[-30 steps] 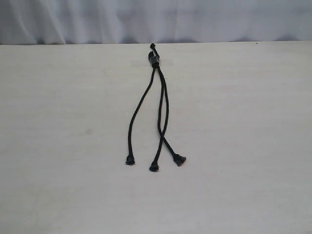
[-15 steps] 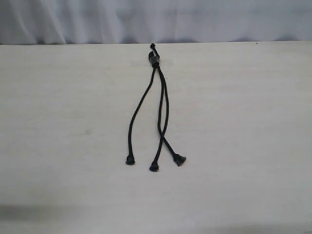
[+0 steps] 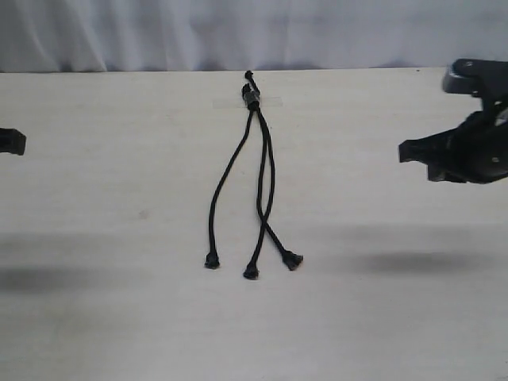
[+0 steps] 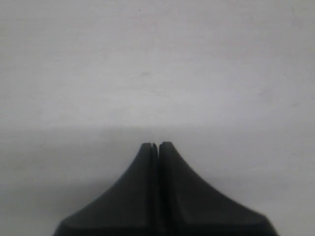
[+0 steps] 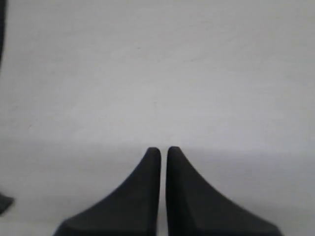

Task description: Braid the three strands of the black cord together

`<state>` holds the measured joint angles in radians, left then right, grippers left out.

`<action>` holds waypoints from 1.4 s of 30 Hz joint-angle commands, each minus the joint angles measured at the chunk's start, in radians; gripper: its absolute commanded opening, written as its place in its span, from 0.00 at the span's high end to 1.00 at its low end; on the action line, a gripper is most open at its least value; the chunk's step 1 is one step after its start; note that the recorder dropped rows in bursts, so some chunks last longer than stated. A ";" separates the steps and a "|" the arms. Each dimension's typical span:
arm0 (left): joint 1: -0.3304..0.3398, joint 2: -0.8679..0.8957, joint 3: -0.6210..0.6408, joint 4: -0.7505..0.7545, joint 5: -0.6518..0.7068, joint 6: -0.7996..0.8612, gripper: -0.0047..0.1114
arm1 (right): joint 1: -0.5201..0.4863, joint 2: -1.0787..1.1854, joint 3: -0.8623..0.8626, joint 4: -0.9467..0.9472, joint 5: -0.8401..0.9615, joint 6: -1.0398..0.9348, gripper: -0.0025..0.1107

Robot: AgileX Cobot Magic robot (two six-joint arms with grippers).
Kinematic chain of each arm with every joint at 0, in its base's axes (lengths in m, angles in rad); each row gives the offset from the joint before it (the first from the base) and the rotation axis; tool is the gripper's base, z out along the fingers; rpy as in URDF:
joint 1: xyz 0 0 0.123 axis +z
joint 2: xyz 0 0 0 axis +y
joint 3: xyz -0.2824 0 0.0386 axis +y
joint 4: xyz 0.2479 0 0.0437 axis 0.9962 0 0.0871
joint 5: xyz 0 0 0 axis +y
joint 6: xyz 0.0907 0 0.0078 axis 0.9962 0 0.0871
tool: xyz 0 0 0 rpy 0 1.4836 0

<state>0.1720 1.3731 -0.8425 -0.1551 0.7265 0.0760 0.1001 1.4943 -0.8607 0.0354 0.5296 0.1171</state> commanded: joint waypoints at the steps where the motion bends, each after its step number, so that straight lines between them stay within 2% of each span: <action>1: 0.001 0.005 -0.010 -0.093 -0.004 0.013 0.96 | 0.153 0.122 -0.086 0.050 0.020 -0.111 0.94; 7: -0.069 0.005 -0.010 -0.075 0.006 0.029 0.96 | 0.341 0.284 -0.242 0.048 0.042 -0.117 0.94; 11: -0.146 0.005 -0.010 -0.075 -0.021 0.025 0.96 | 0.395 0.385 -0.368 0.048 0.108 -0.117 0.93; 13: -0.167 0.005 -0.010 -0.089 -0.036 0.024 0.96 | 0.409 0.435 -0.432 0.056 0.141 -0.109 0.88; 17: -0.179 0.005 -0.010 -0.106 -0.068 0.024 0.96 | 0.425 0.515 -0.525 0.085 0.193 -0.103 0.70; 20: -0.179 0.005 -0.010 -0.118 -0.087 0.024 0.96 | 0.438 0.560 -0.567 0.100 0.193 -0.103 0.66; 25: -0.179 0.005 -0.010 -0.118 -0.110 0.028 0.96 | 0.456 0.625 -0.621 0.077 0.200 -0.061 0.66; 35: -0.179 0.005 -0.010 -0.118 -0.116 0.028 0.96 | 0.456 0.694 -0.623 0.077 0.205 -0.049 0.67; 36: -0.179 0.005 -0.010 -0.118 -0.116 0.028 0.96 | 0.456 0.695 -0.623 0.077 0.207 -0.049 0.70; 37: -0.179 0.005 -0.010 -0.118 -0.116 0.028 0.96 | 0.456 0.692 -0.625 0.079 0.212 -0.049 0.78; 38: -0.179 0.005 -0.010 -0.118 -0.118 0.028 0.96 | 0.456 0.685 -0.629 0.079 0.231 -0.049 0.92; 42: -0.179 0.005 -0.010 -0.118 -0.118 0.028 0.96 | 0.456 0.643 -0.693 0.114 0.291 -0.042 0.94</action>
<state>-0.0002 1.3771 -0.8447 -0.2672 0.6211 0.1018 0.5543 2.1761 -1.5169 0.1217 0.7922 0.0694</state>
